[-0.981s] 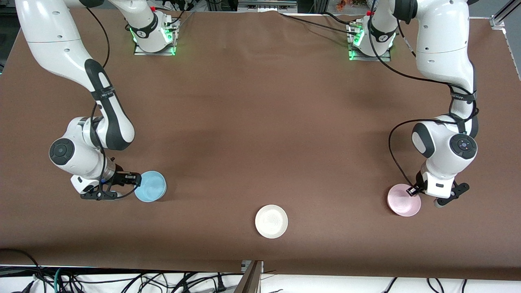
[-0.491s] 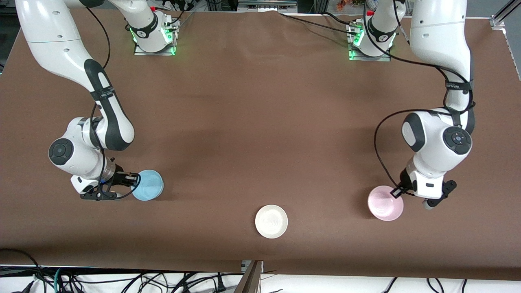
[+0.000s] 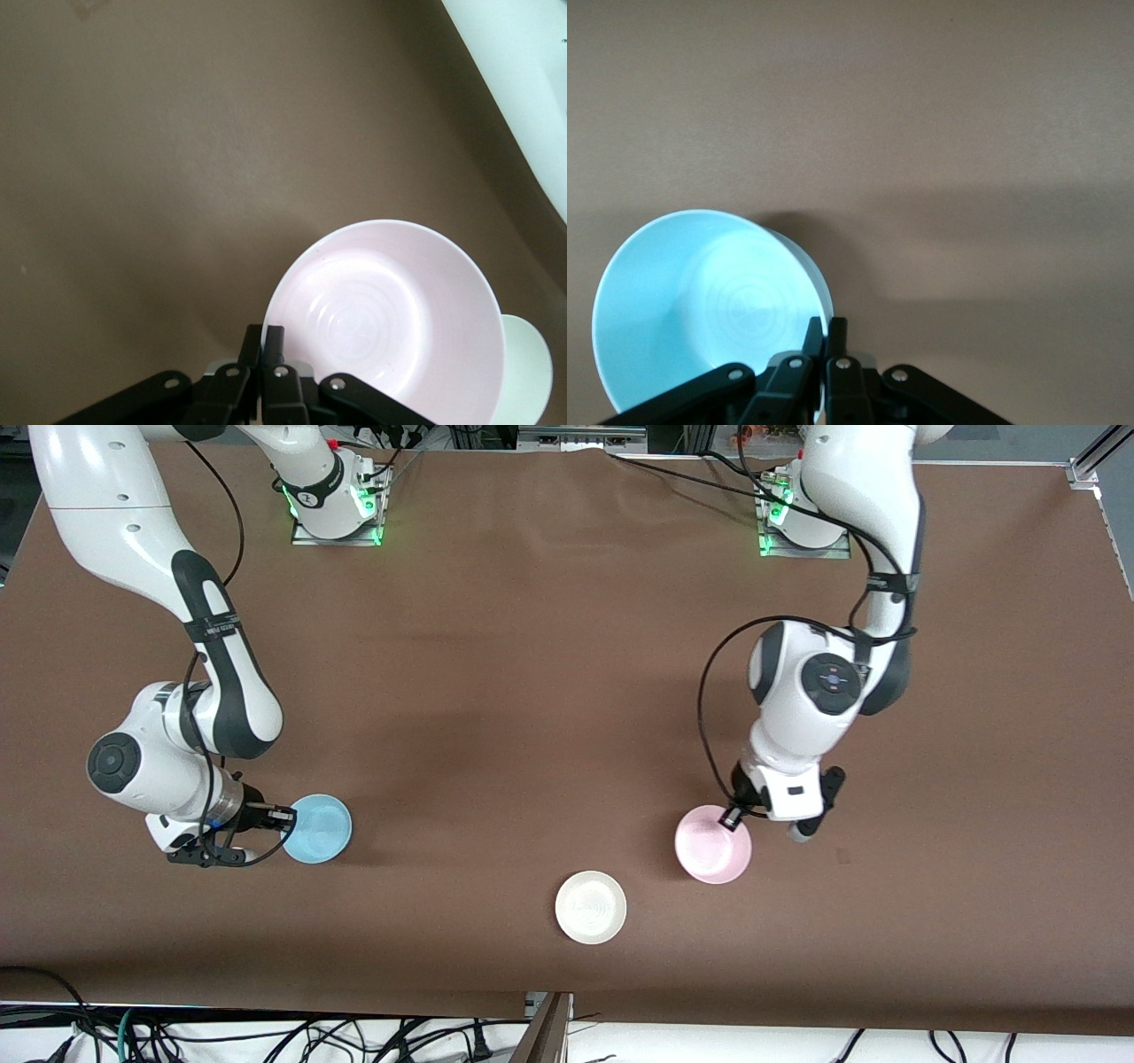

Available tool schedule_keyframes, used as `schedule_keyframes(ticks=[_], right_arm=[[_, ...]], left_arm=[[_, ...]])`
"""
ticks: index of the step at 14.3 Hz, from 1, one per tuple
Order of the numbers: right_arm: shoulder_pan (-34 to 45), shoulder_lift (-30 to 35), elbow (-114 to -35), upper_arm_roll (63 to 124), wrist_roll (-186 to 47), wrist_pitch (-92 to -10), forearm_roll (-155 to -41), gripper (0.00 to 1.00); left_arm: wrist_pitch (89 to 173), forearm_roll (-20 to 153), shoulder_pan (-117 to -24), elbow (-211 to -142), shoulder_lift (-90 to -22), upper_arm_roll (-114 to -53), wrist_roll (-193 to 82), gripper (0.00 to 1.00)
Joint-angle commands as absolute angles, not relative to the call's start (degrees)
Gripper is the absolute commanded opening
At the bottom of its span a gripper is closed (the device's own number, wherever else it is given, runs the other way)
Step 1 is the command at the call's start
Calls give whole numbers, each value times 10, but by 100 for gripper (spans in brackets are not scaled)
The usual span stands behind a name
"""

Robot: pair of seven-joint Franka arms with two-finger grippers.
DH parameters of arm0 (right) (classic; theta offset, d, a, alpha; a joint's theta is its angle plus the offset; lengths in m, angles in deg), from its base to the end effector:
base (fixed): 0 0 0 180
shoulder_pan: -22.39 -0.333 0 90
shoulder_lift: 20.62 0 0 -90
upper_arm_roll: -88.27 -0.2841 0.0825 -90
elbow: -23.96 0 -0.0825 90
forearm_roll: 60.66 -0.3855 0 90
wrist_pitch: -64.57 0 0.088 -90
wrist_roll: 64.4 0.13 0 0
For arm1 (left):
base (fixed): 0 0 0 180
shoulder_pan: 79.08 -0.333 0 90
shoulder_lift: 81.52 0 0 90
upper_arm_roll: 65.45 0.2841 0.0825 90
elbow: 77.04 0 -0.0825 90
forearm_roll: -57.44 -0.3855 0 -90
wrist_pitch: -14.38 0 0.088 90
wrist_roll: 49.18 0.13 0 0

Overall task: Stack pink and blue bowls on white bowl
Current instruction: 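Carry the pink bowl with the left gripper over the white bowl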

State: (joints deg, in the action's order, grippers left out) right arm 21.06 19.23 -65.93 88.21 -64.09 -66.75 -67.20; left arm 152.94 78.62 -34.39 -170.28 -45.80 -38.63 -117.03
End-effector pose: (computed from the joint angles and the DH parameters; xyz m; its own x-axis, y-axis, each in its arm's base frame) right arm 0.6860 0.0211 0.1879 0.9981 -0.0566 0.0237 -0.0543 -0.9946 -0.0884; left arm 0.6504 -0.2550 0.2622 0.5233 0.8502 0.0576 0.8197 -0.5208 0.2386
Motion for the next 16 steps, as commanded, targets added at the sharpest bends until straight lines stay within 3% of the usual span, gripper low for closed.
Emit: schedule_keyframes(ticks=[1,5,9,16], right_arm=[[214,195,-592,882,-637,-586,-673,0],[217,192,-501,891,-638,-452,-672,0],[223,189,-451,894,-639,-388,-673,0],[204,192,-409,870,-515,-359,-676,0]], left_arm=[[1517,768,-336,-1629,-403,-377,-1284,0],[1446,766,-337,-1469,-291,-375,-1419,0],[1438,766,-338,-1353,-226,-365,-1525,0],[1470,759,-328,-1274,-163,-337,-1630,0]])
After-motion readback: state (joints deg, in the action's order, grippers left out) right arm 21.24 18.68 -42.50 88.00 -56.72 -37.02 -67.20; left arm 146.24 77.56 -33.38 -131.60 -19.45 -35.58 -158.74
